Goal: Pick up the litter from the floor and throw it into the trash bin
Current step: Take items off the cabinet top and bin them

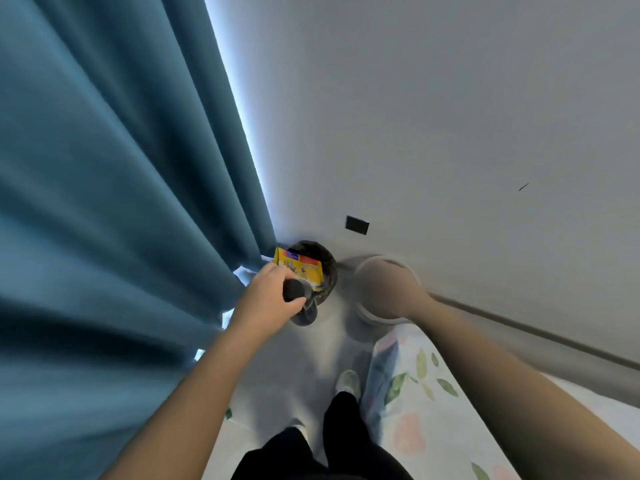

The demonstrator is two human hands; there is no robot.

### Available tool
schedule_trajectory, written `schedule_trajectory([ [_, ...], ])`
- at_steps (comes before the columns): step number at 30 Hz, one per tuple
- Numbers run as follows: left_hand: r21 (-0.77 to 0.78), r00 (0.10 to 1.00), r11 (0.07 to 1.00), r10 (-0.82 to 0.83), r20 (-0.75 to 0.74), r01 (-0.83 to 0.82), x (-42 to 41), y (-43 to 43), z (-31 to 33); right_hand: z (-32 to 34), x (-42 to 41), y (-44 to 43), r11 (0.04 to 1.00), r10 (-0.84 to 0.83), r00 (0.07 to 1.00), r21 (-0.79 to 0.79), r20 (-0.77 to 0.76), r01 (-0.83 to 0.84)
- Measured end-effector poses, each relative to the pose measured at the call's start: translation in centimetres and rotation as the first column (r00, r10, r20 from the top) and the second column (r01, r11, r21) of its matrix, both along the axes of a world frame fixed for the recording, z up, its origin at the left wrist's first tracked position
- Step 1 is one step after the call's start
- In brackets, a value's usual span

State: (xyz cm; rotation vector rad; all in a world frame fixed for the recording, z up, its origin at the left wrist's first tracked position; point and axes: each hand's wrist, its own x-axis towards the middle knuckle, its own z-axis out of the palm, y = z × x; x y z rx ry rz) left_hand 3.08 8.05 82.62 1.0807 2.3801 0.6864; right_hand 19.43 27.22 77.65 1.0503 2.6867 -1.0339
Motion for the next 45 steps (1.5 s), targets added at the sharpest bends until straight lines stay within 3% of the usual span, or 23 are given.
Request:
schedule_trajectory([
  [10,-0.082,0.989,0.987,-0.133,0.057,0.138,0.5,14.0,-8.5,-12.3,3.9,11.3,0.942,-0.292,0.936,-0.108,0.196,0.317],
  [17,-0.124,0.943,0.935,-0.323,0.079,0.331,0.0,25.1,-22.5,-25.9,4.5,16.2,0.856,-0.457,0.854,-0.136,0.250,0.499],
  [22,-0.151,0.904,0.892,-0.419,0.082,0.427,0.6,31.5,-35.3,-37.0,3.3,19.2,0.845,-0.469,0.838,-0.137,0.278,0.518],
  [27,-0.292,0.854,0.806,-0.510,0.101,0.515,1.6,36.0,-48.7,-47.3,1.9,22.4,0.869,-0.427,0.845,-0.114,0.321,0.482],
  [32,-0.368,0.848,0.777,-0.526,0.065,0.511,2.9,38.3,-59.3,-56.6,0.7,24.2,0.893,-0.392,0.856,-0.085,0.338,0.443],
  [38,-0.405,0.884,0.800,-0.466,0.044,0.442,3.4,38.8,-65.5,-62.6,-0.2,24.7,0.899,-0.369,0.854,-0.093,0.366,0.428],
  [45,-0.457,0.907,0.789,-0.407,0.110,0.410,2.9,39.1,-68.6,-64.8,-0.6,25.6,0.877,-0.386,0.824,-0.112,0.415,0.467],
])
